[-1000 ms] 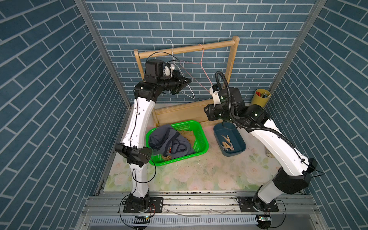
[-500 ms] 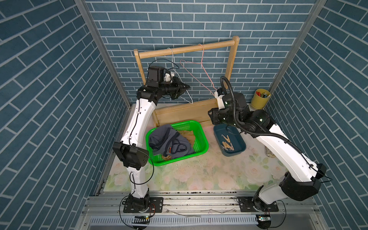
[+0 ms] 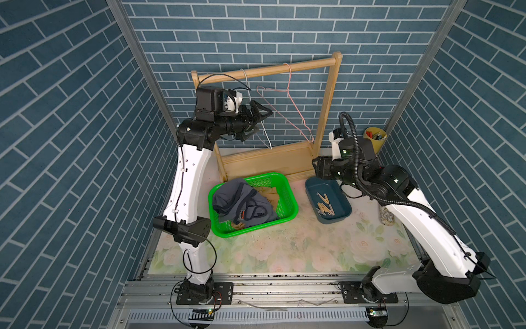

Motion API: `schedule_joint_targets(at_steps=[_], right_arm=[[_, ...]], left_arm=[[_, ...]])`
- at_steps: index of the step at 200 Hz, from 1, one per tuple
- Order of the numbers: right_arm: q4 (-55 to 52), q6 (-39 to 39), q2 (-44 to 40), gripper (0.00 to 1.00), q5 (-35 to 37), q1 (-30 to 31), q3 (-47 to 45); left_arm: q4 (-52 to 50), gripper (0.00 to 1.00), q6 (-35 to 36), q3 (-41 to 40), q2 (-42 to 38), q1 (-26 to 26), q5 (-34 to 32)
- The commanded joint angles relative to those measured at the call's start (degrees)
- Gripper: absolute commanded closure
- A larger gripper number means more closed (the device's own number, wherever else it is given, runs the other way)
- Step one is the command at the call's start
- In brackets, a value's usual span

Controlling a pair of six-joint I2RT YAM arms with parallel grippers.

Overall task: Remove the clothespins securing tank tops to the hanger
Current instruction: Place the hanger on the clothesline, then reset both arms

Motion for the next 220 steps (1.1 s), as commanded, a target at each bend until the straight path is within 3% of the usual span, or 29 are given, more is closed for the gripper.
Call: schedule_joint_targets(at_steps=[1, 36, 66, 80, 93, 109, 118, 127, 153, 170, 184, 196, 220], right_arm=[[0.1, 4.6, -5.5, 0.30, 1.5, -3.7, -6.4], [2.1, 8.0, -12.9, 0.22, 8.9, -7.5, -21.6], [7.5, 9.1, -18.0, 0.13, 17.5, -9.1, -36.3], [14.0, 6.4, -19.8, 0.11, 22.4, -9.8, -44.2], [21.2, 3.1, -20.7, 0.04, 28.0, -10.2, -51.4], [33.0, -4.8, -20.0, 0.02, 29.1, -12.9, -59.4], [39.5, -9.0, -18.3, 0.02, 27.0, -15.6, -62.8], [44.7, -10.8, -15.8, 0.02, 25.0, -18.6, -65.1], [57.0, -16.6, -8.6, 0.02, 18.1, -25.8, -66.1], [63.4, -19.2, -4.5, 0.02, 12.6, -30.1, -65.1], [68.7, -21.3, -1.0, 0.02, 8.7, -32.7, -65.3], [71.6, -22.3, 1.9, 0.02, 6.1, -34.4, -65.7], [76.8, -21.5, 5.1, 0.02, 3.0, -35.7, -69.3]], left_arm=[[-7.4, 0.01, 9.7, -8.5, -8.5, 0.6, -8.0], [0.3, 0.01, 11.0, -36.9, -28.2, 6.4, -19.2], [9.5, 0.01, 17.5, -60.7, -43.2, 8.0, -42.6], [18.5, 0.01, 27.7, -74.4, -49.8, 8.1, -50.2], [26.6, 0.01, 32.1, -87.0, -54.0, 8.4, -55.7], [34.5, 0.01, 27.7, -99.3, -55.8, 8.7, -70.1], [41.2, 0.01, 26.4, -106.1, -55.8, 9.6, -74.8], [50.5, 0.01, 29.4, -112.0, -55.5, 11.2, -73.9], [77.6, 0.01, 39.9, -124.8, -50.2, 14.0, -62.1], [84.3, 0.01, 42.0, -125.6, -42.1, 14.3, -60.3], [88.2, 0.01, 48.0, -124.4, -38.8, 14.9, -53.0], [95.4, 0.01, 48.2, -125.3, -35.6, 15.5, -51.3], [92.2, 0.01, 49.5, -122.7, -33.9, 18.7, -42.3]])
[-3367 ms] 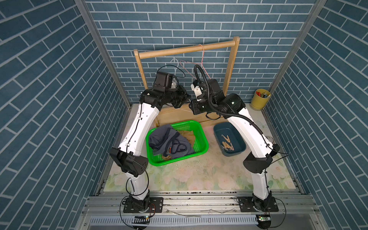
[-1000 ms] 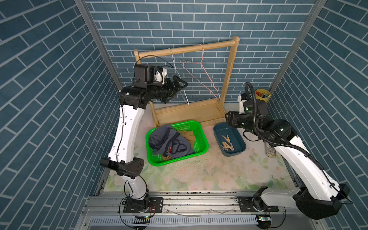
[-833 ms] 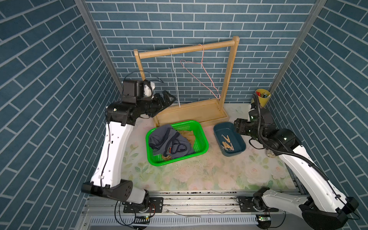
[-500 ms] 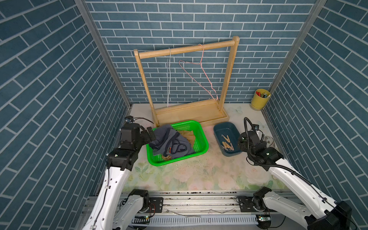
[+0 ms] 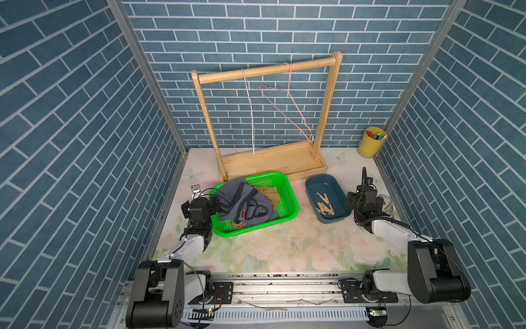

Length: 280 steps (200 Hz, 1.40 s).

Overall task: Remove the clothespins securing tank tops to the hanger
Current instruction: Reset both arms

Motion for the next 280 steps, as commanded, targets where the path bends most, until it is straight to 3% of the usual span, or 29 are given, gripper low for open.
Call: schedule_joint_targets(at_steps=[1, 22, 47, 56, 66, 73, 81, 89, 118, 135, 148, 162, 170, 176, 185, 191, 199, 207, 215, 224, 280], right_arm=[[11.6, -3.4, 2.2, 0.02, -5.7, -1.1, -2.9], [17.7, -9.0, 3.5, 0.03, -8.0, -2.0, -4.1], [28.4, -7.9, 7.5, 0.03, -12.7, -5.4, -7.2], [26.9, -5.2, 7.4, 0.05, -15.8, -8.0, -7.2], [38.0, -4.6, 10.3, 0.04, -15.8, -8.9, -11.0], [33.1, -3.3, 8.5, 0.04, -14.9, -9.4, -10.4], [37.1, -4.0, 10.0, 0.04, -15.4, -9.3, -10.9], [33.0, -3.7, 8.7, 0.04, -14.9, -9.3, -10.0], [33.8, -4.1, 8.9, 0.01, -14.8, -9.0, -10.2], [34.1, -4.2, 9.2, 0.01, -14.7, -8.9, -10.2], [34.1, -4.2, 9.2, 0.01, -14.7, -9.0, -10.1], [34.2, -4.3, 9.2, 0.01, -14.6, -8.9, -10.1], [34.4, -4.3, 9.3, 0.01, -14.6, -8.9, -10.2], [34.2, -4.3, 9.3, 0.01, -14.5, -8.8, -10.1], [34.2, -4.4, 9.3, 0.01, -14.5, -8.7, -10.1], [34.3, -4.4, 9.3, 0.01, -14.5, -8.8, -10.1], [34.2, -4.4, 9.3, 0.01, -14.5, -8.8, -10.0], [34.2, -4.4, 9.3, 0.01, -14.6, -8.8, -10.1], [34.2, -4.4, 9.4, 0.01, -14.5, -8.8, -10.0], [34.1, -4.3, 9.3, 0.01, -14.5, -8.8, -10.0], [34.1, -4.4, 9.3, 0.01, -14.5, -8.8, -10.0]], left_arm=[[3.4, 0.01, 5.7, 0.7, 1.4, 3.1, 11.6], [4.2, 0.01, 5.9, 0.5, 1.8, 6.5, 20.6], [5.6, 0.01, 5.4, -0.9, 0.6, 6.6, 19.4], [5.7, 0.01, 4.3, -1.1, 0.4, 6.7, 17.6], [6.4, 0.01, 4.0, -1.6, 0.0, 7.1, 17.8], [6.9, 0.01, 4.3, -1.9, 0.0, 7.3, 18.2], [6.8, 0.01, 4.2, -1.6, 0.3, 7.7, 18.8], [5.7, 0.01, 4.2, -0.6, 0.9, 8.0, 19.9], [-0.9, 0.01, 5.7, 5.3, 5.6, 9.6, 29.3], [10.5, 0.01, -1.4, 1.0, 4.5, 8.9, 29.9], [2.8, 0.01, 2.7, 4.1, 4.7, 4.9, 22.6], [11.6, 0.01, 1.7, 3.2, 11.8, 4.7, 23.3], [11.7, 0.01, 2.5, 4.2, 14.0, 3.1, 21.6], [9.1, 0.01, 4.8, 5.3, 15.0, -0.4, 16.5], [14.7, 0.01, 6.9, 4.4, 17.4, -3.5, 10.1], [9.4, 0.01, 6.5, 5.3, 15.6, -3.4, 9.9], [14.9, 0.01, 6.5, 4.0, 17.3, -3.5, 9.3], [9.6, 0.01, 6.4, 5.4, 15.9, -3.5, 9.5], [13.8, 0.00, 6.3, 4.3, 17.0, -3.4, 9.4], [10.1, 0.01, 6.4, 5.3, 16.0, -3.4, 9.9], [9.4, 0.01, 6.6, 6.1, 16.4, -3.0, 11.1]])
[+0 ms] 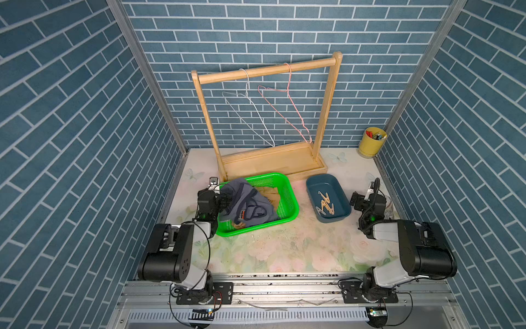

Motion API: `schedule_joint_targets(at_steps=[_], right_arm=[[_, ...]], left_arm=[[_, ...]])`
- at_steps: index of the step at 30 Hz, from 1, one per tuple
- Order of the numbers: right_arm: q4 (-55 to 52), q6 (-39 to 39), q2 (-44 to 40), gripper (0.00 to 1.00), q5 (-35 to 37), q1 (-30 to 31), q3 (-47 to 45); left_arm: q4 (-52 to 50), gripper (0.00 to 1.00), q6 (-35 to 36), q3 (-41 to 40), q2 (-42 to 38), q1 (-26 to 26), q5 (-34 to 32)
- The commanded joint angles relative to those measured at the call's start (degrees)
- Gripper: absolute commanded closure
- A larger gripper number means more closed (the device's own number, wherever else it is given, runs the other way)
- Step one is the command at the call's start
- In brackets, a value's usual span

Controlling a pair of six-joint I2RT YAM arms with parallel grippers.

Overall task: Remove the clothespins securing tank tops to the hanger
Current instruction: Reset both arms

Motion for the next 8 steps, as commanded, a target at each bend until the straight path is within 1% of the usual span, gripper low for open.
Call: schedule_joint_targets(at_steps=[1, 3, 8], right_arm=[[1.5, -1.5, 0.5, 0.01, -0.1, 0.3, -0.2], [1.5, -1.5, 0.5, 0.01, -0.1, 0.3, -0.2], [1.5, -1.5, 0.5, 0.01, -0.1, 0.3, -0.2]], left_arm=[[-3.4, 0.01, 0.8, 0.5, 0.4, 0.4, -0.5], [-3.2, 0.01, 0.6, 0.5, 0.8, 1.0, 1.1], [-2.8, 0.01, 0.6, 0.4, 0.8, 0.9, 1.2]])
